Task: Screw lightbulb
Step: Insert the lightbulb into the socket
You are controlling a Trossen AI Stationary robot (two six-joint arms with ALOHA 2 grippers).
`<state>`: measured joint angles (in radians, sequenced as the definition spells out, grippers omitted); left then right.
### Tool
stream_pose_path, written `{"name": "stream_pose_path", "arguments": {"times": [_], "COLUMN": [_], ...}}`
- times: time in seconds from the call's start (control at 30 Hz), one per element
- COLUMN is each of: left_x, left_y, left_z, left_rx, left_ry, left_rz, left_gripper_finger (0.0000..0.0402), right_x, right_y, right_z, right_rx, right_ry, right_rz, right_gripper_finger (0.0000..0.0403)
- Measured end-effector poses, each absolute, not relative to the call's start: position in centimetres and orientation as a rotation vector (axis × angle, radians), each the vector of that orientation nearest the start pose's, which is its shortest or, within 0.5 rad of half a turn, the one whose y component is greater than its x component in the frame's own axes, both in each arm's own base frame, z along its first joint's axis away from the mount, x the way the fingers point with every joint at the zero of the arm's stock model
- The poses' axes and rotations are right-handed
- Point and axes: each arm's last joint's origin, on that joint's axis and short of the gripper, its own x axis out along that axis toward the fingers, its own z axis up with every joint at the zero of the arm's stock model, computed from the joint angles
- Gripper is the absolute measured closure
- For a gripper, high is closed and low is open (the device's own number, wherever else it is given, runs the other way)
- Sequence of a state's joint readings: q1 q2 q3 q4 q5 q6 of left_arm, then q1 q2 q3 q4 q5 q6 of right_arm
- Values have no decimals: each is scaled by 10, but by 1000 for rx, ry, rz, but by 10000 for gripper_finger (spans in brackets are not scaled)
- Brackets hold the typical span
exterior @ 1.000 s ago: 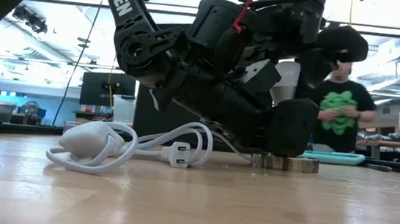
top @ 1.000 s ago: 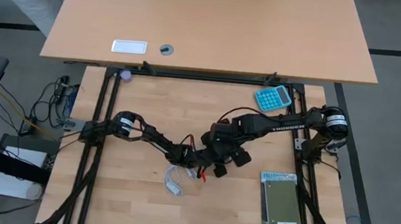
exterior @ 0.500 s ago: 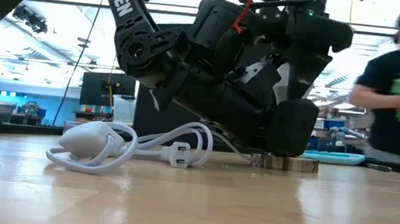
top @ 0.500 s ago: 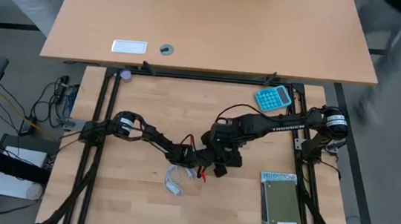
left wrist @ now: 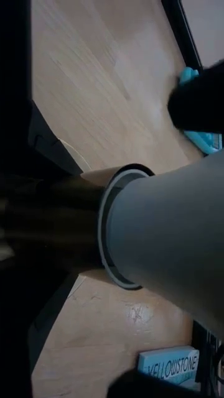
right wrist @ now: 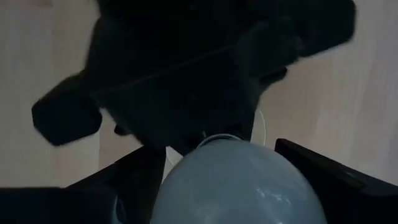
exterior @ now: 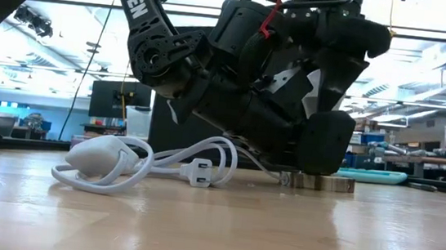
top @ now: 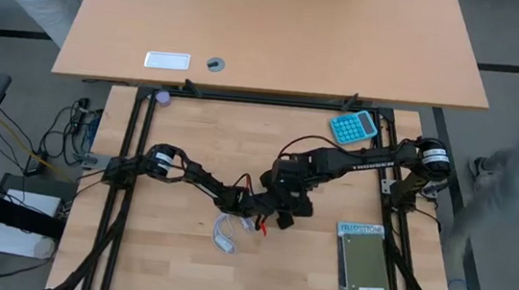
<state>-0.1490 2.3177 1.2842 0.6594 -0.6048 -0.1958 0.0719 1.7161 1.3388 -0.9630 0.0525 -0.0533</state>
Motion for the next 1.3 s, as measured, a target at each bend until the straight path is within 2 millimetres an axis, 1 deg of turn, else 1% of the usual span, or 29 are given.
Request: {"name": "stream_pose_path", "arguments": {"times": [0.1,0.3,0.53,0.77,0.87,0.93,1.03,1.1,1.3], "left_x": [459,459,459,459,459,459,459,459,459], "left_y": [-52,-52,-52,-52,-52,-53,-53,-53,-53], "left_z": [84,84,84,84,84,84,84,84,84], "left_rx": [-54,-54,-54,-49,-47,-50,-52,-52,-52], "left_ry": [304,304,305,307,307,306,305,305,305], "left_rz": [483,485,484,483,479,477,474,474,476], "left_gripper_finger": [196,196,196,196,196,196,196,196,196], "right_x": [329,332,330,329,326,321,319,319,323], "right_y": [22,22,26,28,27,27,27,27,27], "right_z": [237,249,249,249,242,235,227,225,226], "right_rx": [-214,-338,-601,-871,-959,-979,-1029,-1045,-1010], "right_ry": [1336,1309,1289,1234,1235,1260,1254,1250,1234], "right_rz": [122,257,472,663,741,798,842,833,778], "right_gripper_finger": [90,56,26,20,24,27,28,29,29]}}
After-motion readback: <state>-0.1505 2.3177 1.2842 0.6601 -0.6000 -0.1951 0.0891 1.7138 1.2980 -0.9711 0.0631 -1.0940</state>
